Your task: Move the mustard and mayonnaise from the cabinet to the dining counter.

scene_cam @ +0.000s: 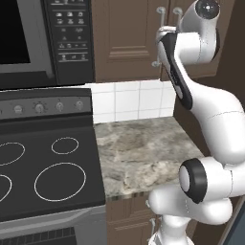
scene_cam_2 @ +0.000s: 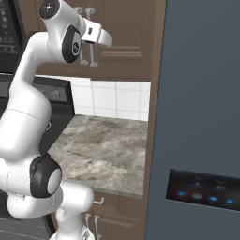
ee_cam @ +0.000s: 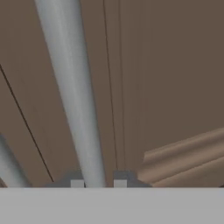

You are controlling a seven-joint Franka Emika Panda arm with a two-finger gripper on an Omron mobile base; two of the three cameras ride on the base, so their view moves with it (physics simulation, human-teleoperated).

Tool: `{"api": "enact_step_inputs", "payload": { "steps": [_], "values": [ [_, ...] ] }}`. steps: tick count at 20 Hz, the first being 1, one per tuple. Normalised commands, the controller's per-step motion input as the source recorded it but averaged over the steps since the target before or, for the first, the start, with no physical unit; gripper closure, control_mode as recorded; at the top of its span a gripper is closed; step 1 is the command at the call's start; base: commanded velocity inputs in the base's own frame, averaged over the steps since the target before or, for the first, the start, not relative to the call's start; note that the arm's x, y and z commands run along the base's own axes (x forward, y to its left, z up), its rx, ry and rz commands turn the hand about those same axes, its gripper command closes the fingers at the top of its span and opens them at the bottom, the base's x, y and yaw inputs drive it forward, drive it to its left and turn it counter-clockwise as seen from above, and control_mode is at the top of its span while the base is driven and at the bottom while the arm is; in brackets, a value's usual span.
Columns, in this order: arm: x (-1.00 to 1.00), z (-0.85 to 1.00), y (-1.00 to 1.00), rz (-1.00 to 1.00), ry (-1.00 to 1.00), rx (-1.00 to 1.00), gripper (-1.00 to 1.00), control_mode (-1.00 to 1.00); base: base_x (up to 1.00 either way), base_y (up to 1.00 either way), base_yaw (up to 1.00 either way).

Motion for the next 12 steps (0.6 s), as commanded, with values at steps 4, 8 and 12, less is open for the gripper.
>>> {"api": "enact_step_inputs", "payload": {
  "steps": [4,8,12],
  "values": [
    [-0.57,-0.08,-0.42,0.00,0.00,0.14,1.00,-1.00,0.00,0.00,0.00],
    [-0.61,-0.06,-0.43,0.00,0.00,0.17,1.00,-1.00,0.00,0.00,0.00],
    [-0.61,-0.09,-0.48,0.00,0.00,0.18,1.00,-1.00,0.00,0.00,0.00]
  ]
}}
